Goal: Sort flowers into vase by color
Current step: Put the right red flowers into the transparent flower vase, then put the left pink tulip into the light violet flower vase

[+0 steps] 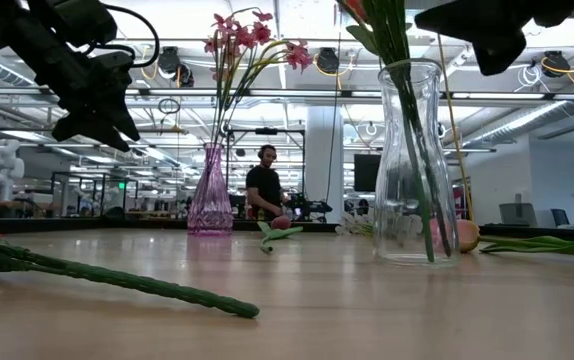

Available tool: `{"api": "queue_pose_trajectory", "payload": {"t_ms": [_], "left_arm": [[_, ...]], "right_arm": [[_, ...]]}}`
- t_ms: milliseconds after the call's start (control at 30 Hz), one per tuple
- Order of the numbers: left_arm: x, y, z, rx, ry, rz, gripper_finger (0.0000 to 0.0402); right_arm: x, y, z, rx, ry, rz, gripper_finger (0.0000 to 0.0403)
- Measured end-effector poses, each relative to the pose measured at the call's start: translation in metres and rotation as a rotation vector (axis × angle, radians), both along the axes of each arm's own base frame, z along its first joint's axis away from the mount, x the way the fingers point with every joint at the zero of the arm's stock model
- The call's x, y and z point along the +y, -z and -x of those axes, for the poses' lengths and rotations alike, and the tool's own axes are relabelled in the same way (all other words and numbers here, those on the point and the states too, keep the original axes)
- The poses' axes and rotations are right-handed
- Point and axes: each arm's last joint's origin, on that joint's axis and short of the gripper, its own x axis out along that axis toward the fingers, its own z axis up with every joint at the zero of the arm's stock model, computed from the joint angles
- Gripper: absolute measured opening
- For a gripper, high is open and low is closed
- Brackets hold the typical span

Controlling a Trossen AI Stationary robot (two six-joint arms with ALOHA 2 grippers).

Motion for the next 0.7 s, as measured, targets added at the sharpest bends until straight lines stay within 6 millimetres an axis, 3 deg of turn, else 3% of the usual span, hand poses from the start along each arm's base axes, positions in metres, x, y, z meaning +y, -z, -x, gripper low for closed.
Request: {"api": "queue_pose_trajectory", "payload": {"t_ms": [367, 700], "left_arm": [[0.000, 0.000, 0.000, 0.000, 0.000, 0.000, 0.0161], [0.000, 0.000, 0.000, 0.000, 0.000, 0.000, 0.0161]], "right_arm": [[-0.023, -0.006, 0.036, 0.275, -0.049, -0.341, 0.0153], [-0.052, 0.012, 0.064, 0.634, 0.218, -0.692, 0.0094]]}}
